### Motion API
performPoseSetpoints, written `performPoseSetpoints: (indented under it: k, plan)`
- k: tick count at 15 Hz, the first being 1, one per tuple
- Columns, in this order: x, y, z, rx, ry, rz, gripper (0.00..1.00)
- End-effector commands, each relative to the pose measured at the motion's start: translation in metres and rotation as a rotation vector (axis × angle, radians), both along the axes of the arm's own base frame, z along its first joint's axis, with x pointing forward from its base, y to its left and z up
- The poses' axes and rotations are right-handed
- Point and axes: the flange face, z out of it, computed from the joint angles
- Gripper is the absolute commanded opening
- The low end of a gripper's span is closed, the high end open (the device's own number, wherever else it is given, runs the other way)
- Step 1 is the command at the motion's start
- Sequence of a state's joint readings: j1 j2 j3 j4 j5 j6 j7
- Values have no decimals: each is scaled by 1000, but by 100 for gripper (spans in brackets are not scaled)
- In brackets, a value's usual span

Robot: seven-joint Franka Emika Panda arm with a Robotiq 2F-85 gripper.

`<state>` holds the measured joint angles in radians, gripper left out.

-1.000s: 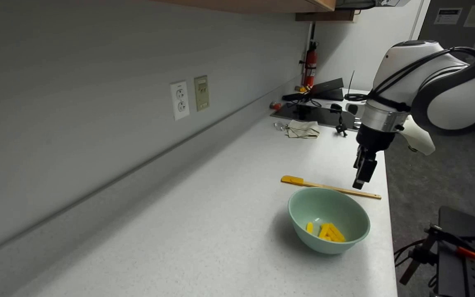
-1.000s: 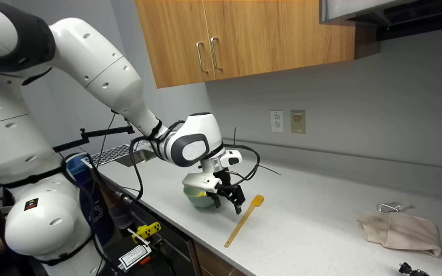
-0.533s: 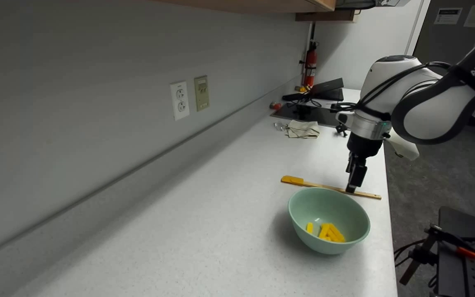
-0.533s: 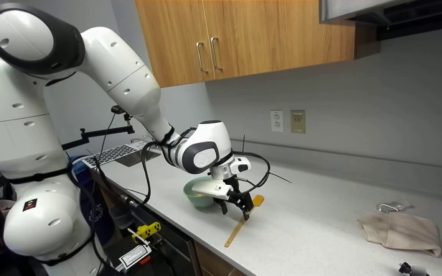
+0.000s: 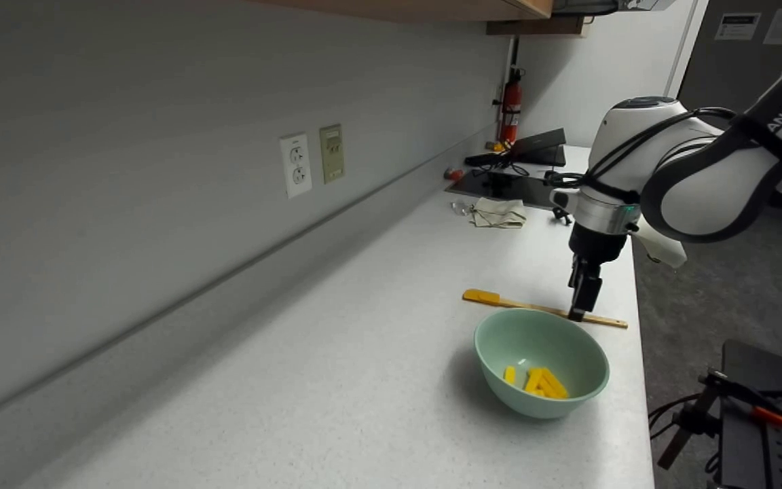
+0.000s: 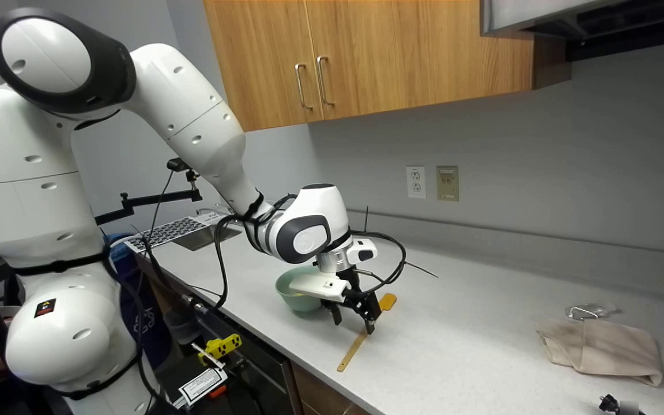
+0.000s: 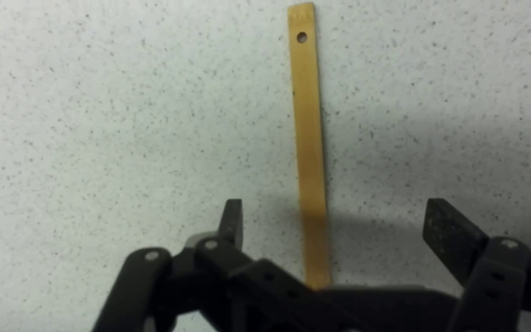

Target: Use the spatula to stir the contents in the bowl

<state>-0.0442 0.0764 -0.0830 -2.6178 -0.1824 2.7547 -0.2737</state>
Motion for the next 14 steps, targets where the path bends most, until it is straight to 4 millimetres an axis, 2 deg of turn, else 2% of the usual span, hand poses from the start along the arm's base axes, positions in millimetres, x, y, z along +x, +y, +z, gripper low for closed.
performPoseSetpoints:
  k: [1,11,13,14]
  plan:
    - [6,3,-9,-13,2,3,100]
    - [11,-6,-31,7,35,-27,95]
    - [12,-6,-36,11,44,-32,85]
    - [13,-6,-38,13,48,-35,73]
